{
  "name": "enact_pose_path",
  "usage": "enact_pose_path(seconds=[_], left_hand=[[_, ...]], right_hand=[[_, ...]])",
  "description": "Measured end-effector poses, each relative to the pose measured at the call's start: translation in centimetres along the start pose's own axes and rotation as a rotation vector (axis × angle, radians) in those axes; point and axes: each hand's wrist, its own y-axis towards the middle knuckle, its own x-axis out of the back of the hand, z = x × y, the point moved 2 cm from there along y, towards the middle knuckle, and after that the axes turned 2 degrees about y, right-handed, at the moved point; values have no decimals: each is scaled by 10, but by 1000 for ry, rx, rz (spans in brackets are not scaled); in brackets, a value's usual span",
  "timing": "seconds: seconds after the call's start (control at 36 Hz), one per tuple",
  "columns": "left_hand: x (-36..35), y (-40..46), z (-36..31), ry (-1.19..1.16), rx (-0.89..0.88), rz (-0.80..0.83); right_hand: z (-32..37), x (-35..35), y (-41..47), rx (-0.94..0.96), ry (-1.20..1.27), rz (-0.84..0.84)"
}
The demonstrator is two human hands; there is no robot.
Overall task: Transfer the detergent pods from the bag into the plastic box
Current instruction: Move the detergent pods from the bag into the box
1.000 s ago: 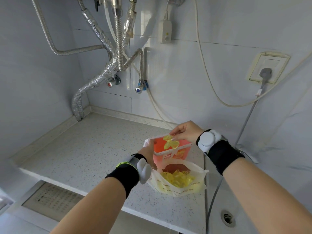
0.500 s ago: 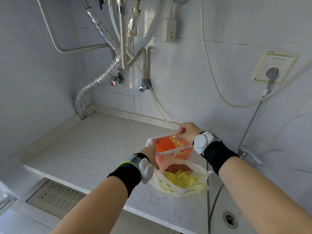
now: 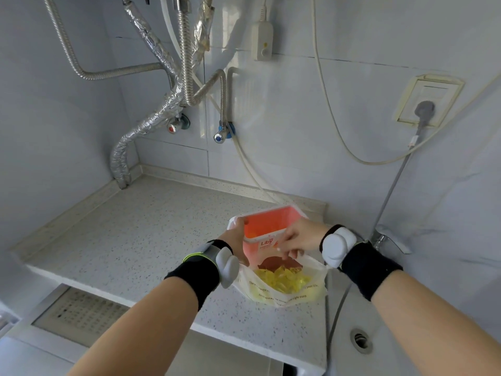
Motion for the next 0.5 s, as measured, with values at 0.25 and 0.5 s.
enact_pose_path(seconds=[0.25, 0.5], left_hand=[[1, -2, 0, -36, 1, 14], [1, -4, -2, -69, 5, 13]], right_hand=[[-11, -65, 7, 100, -267, 220], [-17, -68, 20, 67, -567, 43]])
